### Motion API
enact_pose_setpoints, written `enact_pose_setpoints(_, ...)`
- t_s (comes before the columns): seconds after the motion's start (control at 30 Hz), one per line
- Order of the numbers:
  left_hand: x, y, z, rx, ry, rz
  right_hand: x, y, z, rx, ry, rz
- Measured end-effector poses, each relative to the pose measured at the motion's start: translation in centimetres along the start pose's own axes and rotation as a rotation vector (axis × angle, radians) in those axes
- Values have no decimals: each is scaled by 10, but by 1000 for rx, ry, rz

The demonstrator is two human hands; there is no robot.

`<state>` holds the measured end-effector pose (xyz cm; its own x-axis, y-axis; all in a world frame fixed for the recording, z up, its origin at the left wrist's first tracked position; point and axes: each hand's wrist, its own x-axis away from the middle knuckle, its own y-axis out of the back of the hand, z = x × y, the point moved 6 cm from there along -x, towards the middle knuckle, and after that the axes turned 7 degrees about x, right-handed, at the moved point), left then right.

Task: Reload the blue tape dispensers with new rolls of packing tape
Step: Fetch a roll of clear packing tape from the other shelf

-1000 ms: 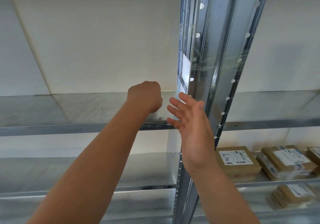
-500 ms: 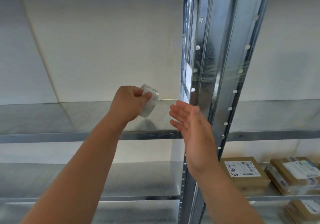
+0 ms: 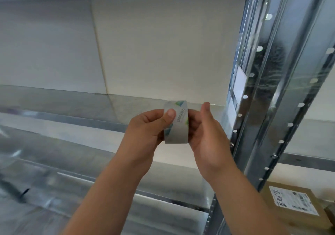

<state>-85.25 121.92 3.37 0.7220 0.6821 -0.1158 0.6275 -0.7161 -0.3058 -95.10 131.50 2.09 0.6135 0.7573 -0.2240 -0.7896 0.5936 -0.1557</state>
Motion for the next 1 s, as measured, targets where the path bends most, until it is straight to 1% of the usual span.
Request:
enact_pose_setpoints(0.13, 14, 24, -1, 8, 42, -14, -2, -21, -15, -87, -45, 45)
enact_pose_setpoints(0.23, 26, 52, -9, 11, 54, -84, -4, -48, -25, -174, -105, 151)
enact_pose_setpoints(0.33, 42, 89, -20, 66, 31, -180, -5, -87, -29, -208, -144, 261)
enact_pose_setpoints(0.57, 104, 180, -64, 107, -53, -400, 10, -203, -34, -227, -173, 485)
enact_pose_setpoints(0.77, 174, 257, -105, 128, -135, -550, 44, -312, -39, -239, -194, 648)
enact_pose_setpoints(1.0, 259, 352, -144, 162, -203, -655, 94, -437, -51, -269, -240, 794)
